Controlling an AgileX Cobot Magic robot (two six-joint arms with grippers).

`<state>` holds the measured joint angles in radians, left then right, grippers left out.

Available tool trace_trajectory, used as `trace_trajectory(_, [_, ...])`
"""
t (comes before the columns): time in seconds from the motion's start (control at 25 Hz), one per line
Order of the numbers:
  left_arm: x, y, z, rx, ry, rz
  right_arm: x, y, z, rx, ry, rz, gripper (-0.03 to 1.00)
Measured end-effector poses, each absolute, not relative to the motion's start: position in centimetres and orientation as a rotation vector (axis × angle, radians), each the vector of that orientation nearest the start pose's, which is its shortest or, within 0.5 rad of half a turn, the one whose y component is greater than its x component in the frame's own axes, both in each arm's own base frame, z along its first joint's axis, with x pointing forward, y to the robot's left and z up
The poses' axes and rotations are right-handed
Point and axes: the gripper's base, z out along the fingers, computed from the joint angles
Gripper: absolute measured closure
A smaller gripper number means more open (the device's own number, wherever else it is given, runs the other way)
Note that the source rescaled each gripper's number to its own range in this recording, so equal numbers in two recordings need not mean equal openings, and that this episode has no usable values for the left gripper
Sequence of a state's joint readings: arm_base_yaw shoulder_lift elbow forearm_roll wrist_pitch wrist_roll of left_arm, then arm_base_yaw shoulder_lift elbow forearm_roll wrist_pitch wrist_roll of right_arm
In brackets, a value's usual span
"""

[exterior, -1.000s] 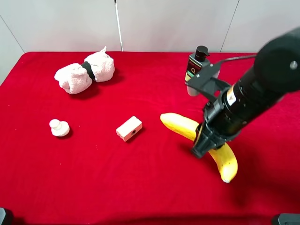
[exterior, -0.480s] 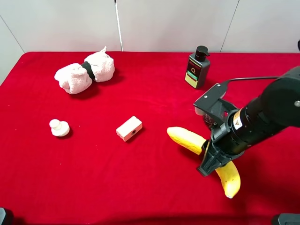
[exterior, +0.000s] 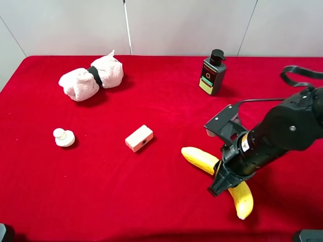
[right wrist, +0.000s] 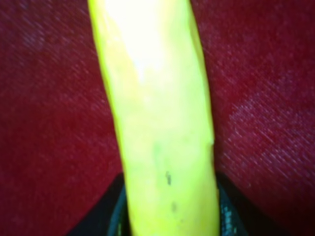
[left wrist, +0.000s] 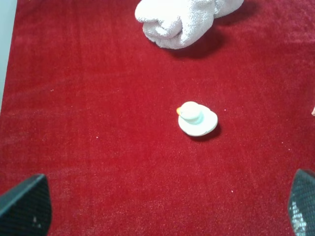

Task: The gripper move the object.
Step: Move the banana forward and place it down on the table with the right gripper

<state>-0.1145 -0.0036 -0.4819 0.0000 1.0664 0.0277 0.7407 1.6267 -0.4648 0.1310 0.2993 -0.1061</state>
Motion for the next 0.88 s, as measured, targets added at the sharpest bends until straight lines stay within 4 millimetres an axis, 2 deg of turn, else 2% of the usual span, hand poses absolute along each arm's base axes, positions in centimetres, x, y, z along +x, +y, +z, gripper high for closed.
trace_trajectory(0.88, [-0.36, 0.04, 27.18, 0.147, 2.060, -0.054, 15.50, 14.63, 9.99, -1.033, 2.771, 0.167, 0.97])
